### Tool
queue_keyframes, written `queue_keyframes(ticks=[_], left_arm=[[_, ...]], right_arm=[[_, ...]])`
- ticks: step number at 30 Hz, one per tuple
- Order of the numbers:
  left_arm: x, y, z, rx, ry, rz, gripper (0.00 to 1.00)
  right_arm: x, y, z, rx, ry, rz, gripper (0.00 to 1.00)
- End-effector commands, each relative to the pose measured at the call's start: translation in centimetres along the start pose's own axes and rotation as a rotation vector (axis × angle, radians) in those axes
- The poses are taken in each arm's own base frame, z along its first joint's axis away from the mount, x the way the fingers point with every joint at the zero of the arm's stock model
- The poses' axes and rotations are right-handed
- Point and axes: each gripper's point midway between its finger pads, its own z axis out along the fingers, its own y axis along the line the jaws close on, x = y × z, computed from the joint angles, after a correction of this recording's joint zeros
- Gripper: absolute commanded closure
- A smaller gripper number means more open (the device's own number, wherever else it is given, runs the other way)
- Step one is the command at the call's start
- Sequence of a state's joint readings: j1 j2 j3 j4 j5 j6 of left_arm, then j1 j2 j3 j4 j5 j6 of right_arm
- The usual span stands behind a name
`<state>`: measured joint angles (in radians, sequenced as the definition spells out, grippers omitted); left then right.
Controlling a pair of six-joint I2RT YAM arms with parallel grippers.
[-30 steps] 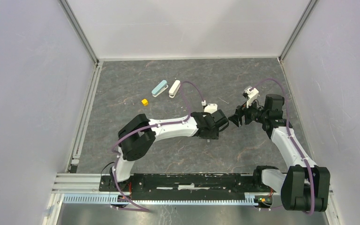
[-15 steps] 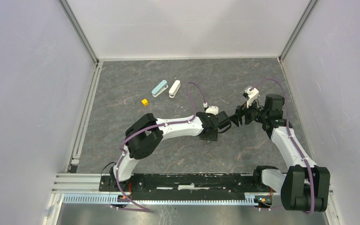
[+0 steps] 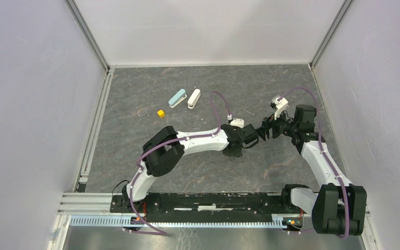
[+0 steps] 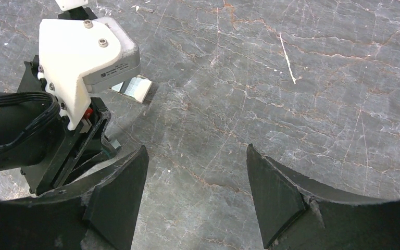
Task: Unload the staples from the stapler
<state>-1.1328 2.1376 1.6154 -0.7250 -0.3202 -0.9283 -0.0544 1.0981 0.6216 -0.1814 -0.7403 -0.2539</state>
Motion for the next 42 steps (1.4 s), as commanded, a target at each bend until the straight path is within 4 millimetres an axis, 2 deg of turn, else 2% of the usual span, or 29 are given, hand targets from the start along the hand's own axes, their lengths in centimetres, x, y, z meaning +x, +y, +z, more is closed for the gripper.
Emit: queue_keyframes(ticks=[1, 9, 16, 21, 26, 38, 42], left_arm=[[0.6, 0.5, 0.2, -0.058, 0.002, 0.060, 0.72], [0.7, 0.9, 0.5, -0.089, 0.005, 0.110, 0.76], [-0.9, 0.5, -0.8, -0.060, -0.050, 0.131, 0.78], [-2.4, -0.5, -2.4, 0.031, -0.128, 0.098, 0.78], [-3.0, -0.9, -3.7, 0.130, -0.169, 0.043, 0.78], [-3.3, -0.8, -4.6, 0.200, -0.180, -0.006, 0.80], [-4.0, -1.1, -5.5, 0.287, -0.197, -0.067, 0.81]], right_arm=[[-1.1, 0.1, -0.4, 0.002, -0.034, -0.018, 0.24], [-1.3, 0.3, -0.5, -0.004, -0.043, -0.022, 0.24], [-1.1, 0.4, -0.5, -0.013, -0.042, -0.017, 0.24], [-0.9, 0.6, -0.4, -0.028, -0.040, -0.010, 0.24], [-0.8, 0.7, -0.3, -0.034, -0.039, -0.006, 0.24], [-0.7, 0.7, -0.3, -0.034, -0.039, -0.004, 0.24], [-0.5, 1.2, -0.2, -0.063, -0.041, 0.003, 0.24]])
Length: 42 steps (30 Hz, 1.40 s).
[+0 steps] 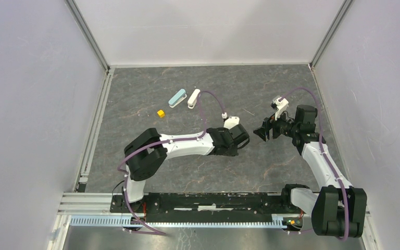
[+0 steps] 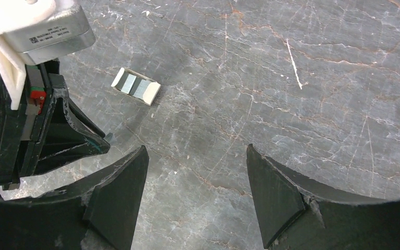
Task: Unload the staples from the stapler
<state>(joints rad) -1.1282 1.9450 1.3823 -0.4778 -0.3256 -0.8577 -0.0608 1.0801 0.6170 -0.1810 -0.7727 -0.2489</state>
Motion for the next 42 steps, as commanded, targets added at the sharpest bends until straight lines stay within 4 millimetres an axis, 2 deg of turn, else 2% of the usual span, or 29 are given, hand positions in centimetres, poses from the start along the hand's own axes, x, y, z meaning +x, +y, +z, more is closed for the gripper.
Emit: queue_keyframes(ticks=[1, 7, 12, 14, 17, 21, 24, 28, 36, 42], left_arm=[[-2.9, -1.5, -2.4, 0.161, -0.080, -0.095, 0.81], [-5.5, -0.8, -4.9, 0.321, -0.192, -0.230, 0.82], [-7.1, 0.9, -7.2, 0.458, -0.307, -0.320, 0.82], [-7.7, 1.6, -8.1, 0.506, -0.352, -0.349, 0.82], [-8.5, 2.4, -9.4, 0.569, -0.417, -0.381, 0.82], [-9.4, 2.4, -11.0, 0.649, -0.498, -0.406, 0.81], [-10.1, 2.1, -11.9, 0.699, -0.539, -0.421, 0.81], [-10.7, 1.6, -13.2, 0.780, -0.577, -0.447, 0.82], [-10.5, 0.5, -15.3, 0.934, -0.616, -0.435, 0.82], [-10.1, 0.2, -16.7, 1.023, -0.628, -0.433, 0.82]], right_arm=[[-0.1, 1.0, 0.1, -0.058, -0.024, 0.008, 0.24], [0.4, 3.5, 0.6, -0.211, -0.051, 0.064, 0.24], [0.6, 6.1, 1.0, -0.342, -0.070, 0.102, 0.24], [0.2, 7.2, 1.0, -0.391, -0.093, 0.113, 0.24], [-0.1, 9.9, 1.1, -0.505, -0.117, 0.151, 0.24], [-1.0, 12.9, 0.4, -0.632, -0.167, 0.232, 0.23], [-2.5, 14.9, -0.7, -0.699, -0.233, 0.239, 0.18], [-3.0, 15.7, -0.9, -0.722, -0.242, 0.254, 0.11], [-4.6, 16.6, -2.2, -0.786, -0.276, 0.353, 0.13], [-5.9, 17.8, -3.4, -0.842, -0.315, 0.358, 0.13]])
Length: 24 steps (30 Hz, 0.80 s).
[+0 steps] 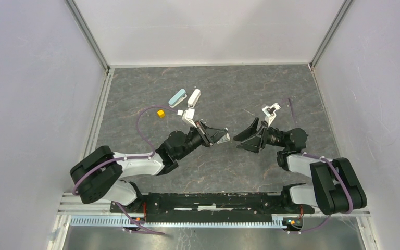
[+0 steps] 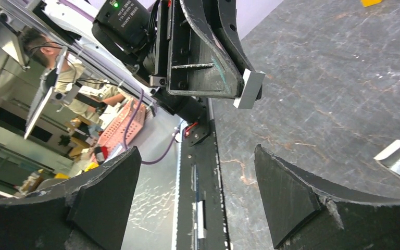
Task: Unload the staples from the stapler
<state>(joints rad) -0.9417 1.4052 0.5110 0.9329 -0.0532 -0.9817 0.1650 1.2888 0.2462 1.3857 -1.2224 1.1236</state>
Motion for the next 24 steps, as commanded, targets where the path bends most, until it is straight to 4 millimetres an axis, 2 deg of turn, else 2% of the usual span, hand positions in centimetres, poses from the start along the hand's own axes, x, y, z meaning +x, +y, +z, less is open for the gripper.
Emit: queue_keyframes(ticks=[1, 6, 11, 16, 24], left_arm=[[-1.4, -3.6, -0.6, 0.168, -0.051, -0.056, 0.82], [-1.6, -4.8, -1.1, 0.223, -0.049, -0.056, 0.82], [-1.8, -5.9, -1.4, 0.267, -0.052, -0.061, 0.82], [-1.6, -6.2, -1.5, 0.286, -0.047, -0.067, 0.82], [-0.9, -6.1, -1.0, 0.290, -0.034, -0.084, 0.82]], right_arm=[[-1.1, 3.1, 0.5, -0.099, -0.033, -0.086, 0.14], [-1.1, 3.0, 1.1, -0.105, -0.030, -0.048, 0.14], [-3.4, 4.6, 1.8, -0.167, -0.080, -0.040, 0.16], [-3.9, 4.7, 1.9, -0.179, -0.103, -0.026, 0.20], [-4.1, 5.1, 1.9, -0.181, -0.111, -0.049, 0.36]])
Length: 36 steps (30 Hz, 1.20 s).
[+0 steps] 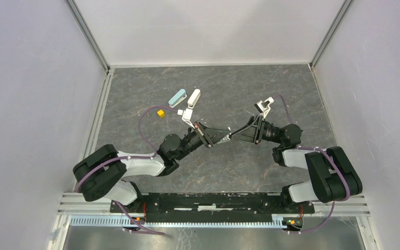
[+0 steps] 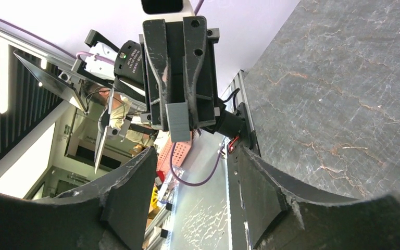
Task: Unload the staples from the stapler
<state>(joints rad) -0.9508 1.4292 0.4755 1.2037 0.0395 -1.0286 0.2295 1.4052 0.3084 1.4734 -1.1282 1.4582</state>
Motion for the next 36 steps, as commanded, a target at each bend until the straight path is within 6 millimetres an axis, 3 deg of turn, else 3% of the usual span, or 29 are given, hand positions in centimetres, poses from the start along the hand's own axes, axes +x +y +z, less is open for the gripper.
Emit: queue_keyframes(ticks=[1, 22, 36], left_arm=[[0.0, -1.3, 0.3, 0.059, -0.006, -0.038, 0.82], [0.8, -0.6, 0.6, 0.058, -0.002, -0.072, 0.82], [0.2, -0.2, 0.2, 0.037, -0.042, -0.076, 0.82]], right_arm=[[-0.8, 5.3, 0.1, -0.178, -0.038, -0.359, 0.38], [-0.9, 5.4, 0.0, -0.180, -0.037, -0.358, 0.66], [-0.7, 5.4, 0.0, -0.184, -0.027, -0.374, 0.62]])
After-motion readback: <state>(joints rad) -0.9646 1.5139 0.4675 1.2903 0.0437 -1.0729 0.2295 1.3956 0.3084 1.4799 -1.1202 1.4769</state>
